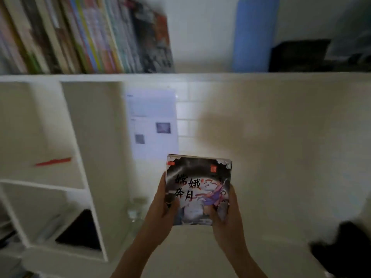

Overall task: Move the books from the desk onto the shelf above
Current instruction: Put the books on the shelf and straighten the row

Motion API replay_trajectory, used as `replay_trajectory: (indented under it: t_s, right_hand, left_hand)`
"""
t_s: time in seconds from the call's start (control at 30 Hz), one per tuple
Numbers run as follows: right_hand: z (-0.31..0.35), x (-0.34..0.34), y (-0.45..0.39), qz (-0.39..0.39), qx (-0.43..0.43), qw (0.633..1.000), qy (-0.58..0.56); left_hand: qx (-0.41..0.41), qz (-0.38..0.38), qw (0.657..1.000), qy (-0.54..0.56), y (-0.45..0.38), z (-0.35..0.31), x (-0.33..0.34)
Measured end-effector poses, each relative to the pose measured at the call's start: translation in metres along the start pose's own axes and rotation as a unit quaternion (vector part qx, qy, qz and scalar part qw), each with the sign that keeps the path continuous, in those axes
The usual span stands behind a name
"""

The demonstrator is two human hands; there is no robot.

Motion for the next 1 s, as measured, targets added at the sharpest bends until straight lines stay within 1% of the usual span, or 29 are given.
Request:
replay_trajectory:
  t_s: [0.07,0.13,0.17,0.23,0.33,0.4,0.47,0.53,0.6,0.7,0.8,0.87,0.93,1.0]
  right_hand:
    - [0.039,0.049,-0.001,0.06,-0.05,0.996,-0.033]
    - [0.068,0.087,-0.002,0.102,-0.07,0.988,-0.088]
    - [0.081,0.103,-0.003,0.11,-0.07,0.986,-0.104]
    - [0.116,0.125,-0.009,0.114,-0.111,0.983,-0.093]
    - [0.173,0.135,-0.024,0.118,-0.184,0.973,-0.073]
    - [0.21,0.129,-0.043,0.127,-0.223,0.966,-0.045]
    - [0.244,0.118,-0.074,0.118,-0.248,0.961,-0.004]
    - [0.279,0.107,-0.112,0.127,-0.267,0.955,0.018]
    - [0.307,0.096,-0.156,0.146,-0.255,0.955,0.045]
    - [0.322,0.081,-0.224,0.162,-0.18,0.966,0.086]
    - [0.312,0.068,-0.283,0.158,-0.137,0.971,0.117]
    - [0.301,0.065,-0.308,0.165,-0.107,0.971,0.135]
    - [0.292,0.066,-0.322,0.179,-0.08,0.967,0.164]
    - [0.284,0.067,-0.326,0.194,-0.057,0.961,0.187]
  left_hand:
    - [0.008,-0.064,0.998,-0.027,0.012,-0.016,-0.058]
    - [0.023,-0.109,0.992,-0.056,0.02,-0.035,-0.108]
    - [0.03,-0.13,0.989,-0.068,0.022,-0.048,-0.131]
    - [0.05,-0.171,0.98,-0.085,0.019,-0.075,-0.168]
    - [0.091,-0.188,0.974,-0.082,0.004,-0.124,-0.202]
    - [0.12,-0.181,0.974,-0.057,-0.015,-0.161,-0.213]
    - [0.133,-0.165,0.977,-0.017,-0.04,-0.195,-0.216]
    - [0.137,-0.172,0.975,-0.004,-0.072,-0.219,-0.216]
    - [0.142,-0.2,0.969,-0.017,-0.111,-0.236,-0.211]
    - [0.126,-0.21,0.968,-0.052,-0.167,-0.25,-0.183]
    - [0.13,-0.193,0.97,-0.073,-0.219,-0.25,-0.149]
    - [0.129,-0.182,0.97,-0.093,-0.245,-0.242,-0.137]
    - [0.119,-0.176,0.969,-0.126,-0.26,-0.23,-0.139]
    - [0.121,-0.154,0.967,-0.163,-0.264,-0.218,-0.147]
Point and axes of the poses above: each hand's wrist, its own y-axis away from the middle knuckle, its own x-axis out of the palm, z = x × y, the point moved 2 cm from there along -y, towards the middle knuckle, and after that the axes turned 2 degrees about x, right-handed, at the moved point
